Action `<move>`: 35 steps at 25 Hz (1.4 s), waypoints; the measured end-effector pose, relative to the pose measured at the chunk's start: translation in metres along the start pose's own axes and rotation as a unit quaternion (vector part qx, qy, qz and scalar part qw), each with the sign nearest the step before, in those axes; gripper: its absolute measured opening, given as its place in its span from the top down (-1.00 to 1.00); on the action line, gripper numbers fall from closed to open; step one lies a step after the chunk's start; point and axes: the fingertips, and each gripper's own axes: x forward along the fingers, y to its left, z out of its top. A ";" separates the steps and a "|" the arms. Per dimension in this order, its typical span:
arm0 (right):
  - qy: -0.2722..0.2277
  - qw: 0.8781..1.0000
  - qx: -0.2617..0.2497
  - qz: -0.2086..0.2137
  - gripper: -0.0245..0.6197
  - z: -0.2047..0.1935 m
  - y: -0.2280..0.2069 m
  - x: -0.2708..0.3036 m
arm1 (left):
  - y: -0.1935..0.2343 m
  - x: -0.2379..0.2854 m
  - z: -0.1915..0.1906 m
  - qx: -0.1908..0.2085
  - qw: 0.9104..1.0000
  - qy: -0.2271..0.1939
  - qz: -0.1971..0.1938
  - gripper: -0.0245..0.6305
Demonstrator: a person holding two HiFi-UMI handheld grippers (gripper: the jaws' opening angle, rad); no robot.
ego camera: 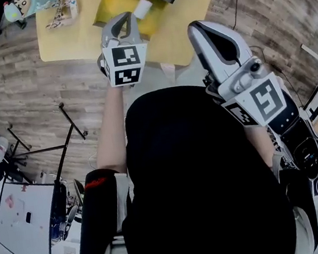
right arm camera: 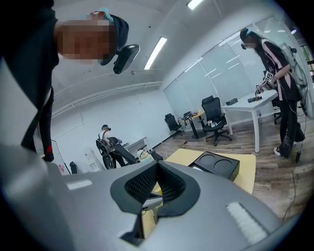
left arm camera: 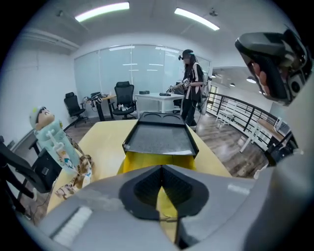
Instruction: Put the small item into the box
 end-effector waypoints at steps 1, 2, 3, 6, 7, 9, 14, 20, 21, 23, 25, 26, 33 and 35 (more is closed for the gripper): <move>-0.002 1.000 -0.003 0.001 0.92 0.001 0.003 -0.001 | 0.001 -0.006 0.004 0.004 1.000 -0.009 0.005 0.92; -0.004 1.000 -0.005 0.002 0.92 0.002 0.006 -0.002 | 0.001 -0.012 0.009 0.009 1.000 -0.018 0.007 0.92; -0.007 1.000 -0.008 0.002 0.92 0.003 0.010 -0.004 | 0.000 -0.018 0.014 0.016 1.000 -0.026 0.006 0.92; -0.014 1.000 -0.014 0.001 0.92 0.004 0.021 -0.010 | -0.001 -0.036 0.022 0.016 0.999 -0.050 0.003 0.92; -0.018 1.000 -0.015 -0.001 0.92 0.004 0.024 -0.011 | -0.001 -0.041 0.025 0.013 0.998 -0.057 0.002 0.92; -0.024 1.000 -0.016 -0.003 0.92 0.004 0.028 -0.015 | -0.001 -0.050 0.031 0.010 0.997 -0.073 0.001 0.92; -0.037 0.999 -0.025 -0.010 0.92 0.004 0.041 -0.023 | -0.005 -0.077 0.048 0.031 0.994 -0.107 0.004 0.92; -0.056 0.997 -0.042 -0.016 0.92 0.010 0.057 -0.029 | -0.014 -0.118 0.078 0.049 0.985 -0.166 -0.009 0.92; -0.059 0.997 -0.045 -0.017 0.92 0.011 0.059 -0.029 | -0.014 -0.124 0.083 0.054 0.983 -0.174 -0.007 0.92; -0.066 0.996 -0.052 -0.017 0.92 0.014 0.063 -0.030 | -0.015 -0.136 0.093 0.062 0.980 -0.191 -0.003 0.92; -0.071 0.996 -0.056 -0.019 0.92 0.018 0.068 -0.032 | -0.019 -0.150 0.102 0.051 0.977 -0.207 -0.006 0.92; -0.074 0.995 -0.058 -0.020 0.92 0.020 0.071 -0.034 | -0.021 -0.158 0.108 0.039 0.975 -0.218 -0.009 0.92; -0.098 0.992 -0.076 -0.033 0.92 0.037 0.081 -0.048 | -0.036 -0.203 0.145 0.044 0.953 -0.297 -0.040 0.92; -0.103 0.991 -0.082 -0.040 0.92 0.039 0.083 -0.053 | -0.041 -0.214 0.154 0.052 0.947 -0.314 -0.048 0.92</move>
